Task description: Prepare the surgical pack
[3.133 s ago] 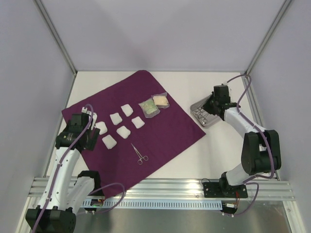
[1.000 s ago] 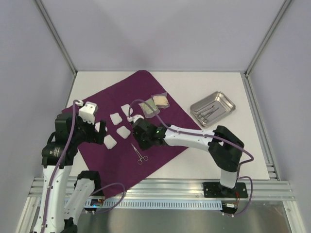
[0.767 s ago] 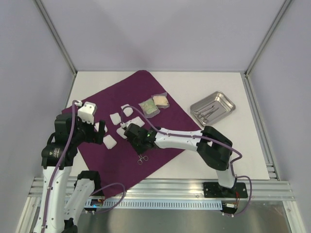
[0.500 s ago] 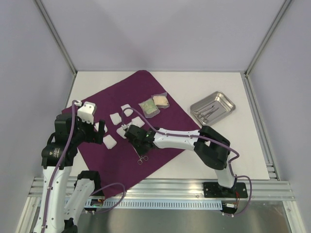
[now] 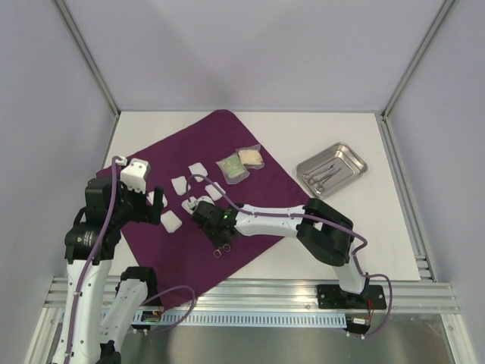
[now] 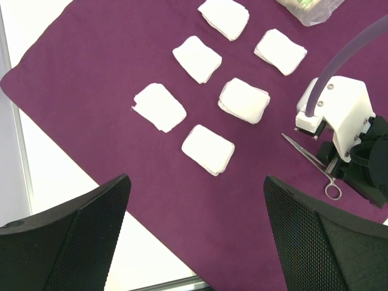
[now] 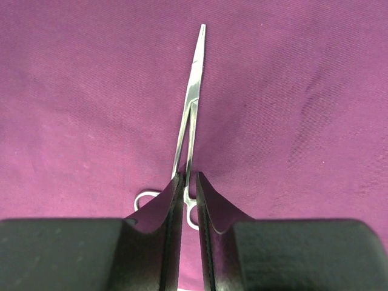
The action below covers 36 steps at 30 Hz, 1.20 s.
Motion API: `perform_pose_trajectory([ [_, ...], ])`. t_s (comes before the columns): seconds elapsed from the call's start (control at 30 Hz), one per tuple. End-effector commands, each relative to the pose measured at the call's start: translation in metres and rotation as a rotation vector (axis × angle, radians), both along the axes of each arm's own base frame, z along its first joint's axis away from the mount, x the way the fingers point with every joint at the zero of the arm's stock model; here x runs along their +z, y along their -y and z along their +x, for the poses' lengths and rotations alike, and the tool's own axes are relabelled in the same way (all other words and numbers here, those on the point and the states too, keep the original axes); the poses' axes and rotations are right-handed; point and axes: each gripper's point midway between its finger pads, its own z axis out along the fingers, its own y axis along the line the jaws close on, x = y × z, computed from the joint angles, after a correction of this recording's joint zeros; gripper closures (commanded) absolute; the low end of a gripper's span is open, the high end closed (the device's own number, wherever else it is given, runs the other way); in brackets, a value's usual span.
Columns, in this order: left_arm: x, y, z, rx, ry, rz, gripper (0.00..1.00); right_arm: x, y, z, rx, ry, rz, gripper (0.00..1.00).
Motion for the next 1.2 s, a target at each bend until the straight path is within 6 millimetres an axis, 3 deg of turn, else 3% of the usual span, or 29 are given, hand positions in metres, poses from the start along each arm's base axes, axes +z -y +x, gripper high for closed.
perform_pose_trajectory([
  [0.0, 0.005, -0.001, 0.004, 0.022, 0.029, -0.011, 0.0, -0.01, 0.001, 0.005, -0.026, 0.017, -0.043, 0.85],
  [0.2, 0.005, -0.002, 0.004, 0.025, 0.026, -0.01, 0.0, -0.035, 0.017, 0.011, -0.071, 0.027, -0.179, 0.85],
  [0.33, 0.005, -0.003, 0.004, 0.032, 0.027, -0.007, 0.0, -0.039, 0.021, 0.011, -0.086, 0.022, -0.194, 0.98],
  [0.4, 0.005, -0.003, 0.004, 0.032, 0.026, -0.006, 0.0, -0.037, 0.021, 0.01, -0.083, 0.021, -0.184, 0.99],
  [0.5, 0.004, -0.002, 0.004, 0.026, 0.023, -0.009, 0.0, -0.021, 0.015, 0.012, -0.087, 0.038, -0.14, 0.99],
  [0.63, 0.004, -0.002, 0.004, 0.027, 0.023, -0.008, 0.0, 0.023, 0.001, 0.023, -0.126, 0.08, 0.016, 0.99],
  [0.77, 0.004, -0.003, 0.004, 0.03, 0.024, -0.008, 0.0, 0.05, 0.0, 0.042, -0.203, 0.099, 0.152, 1.0],
  [0.97, 0.004, -0.004, 0.005, 0.036, 0.037, -0.002, 0.0, 0.064, 0.028, 0.076, -0.361, 0.082, 0.272, 0.99],
  [1.07, 0.003, -0.008, 0.006, 0.052, 0.036, 0.01, 0.0, 0.076, 0.058, 0.107, -0.485, 0.104, 0.329, 1.0],
  [1.1, 0.003, -0.008, 0.006, 0.05, 0.036, 0.013, 0.0, 0.082, 0.078, 0.131, -0.586, 0.109, 0.363, 1.0],
  [1.13, 0.003, -0.007, 0.006, 0.048, 0.035, 0.011, 0.0, 0.095, 0.09, 0.141, -0.633, 0.109, 0.418, 1.0],
  [1.17, 0.002, -0.007, 0.006, 0.045, 0.033, 0.01, 0.0, 0.093, 0.106, 0.152, -0.691, 0.113, 0.45, 0.99],
])
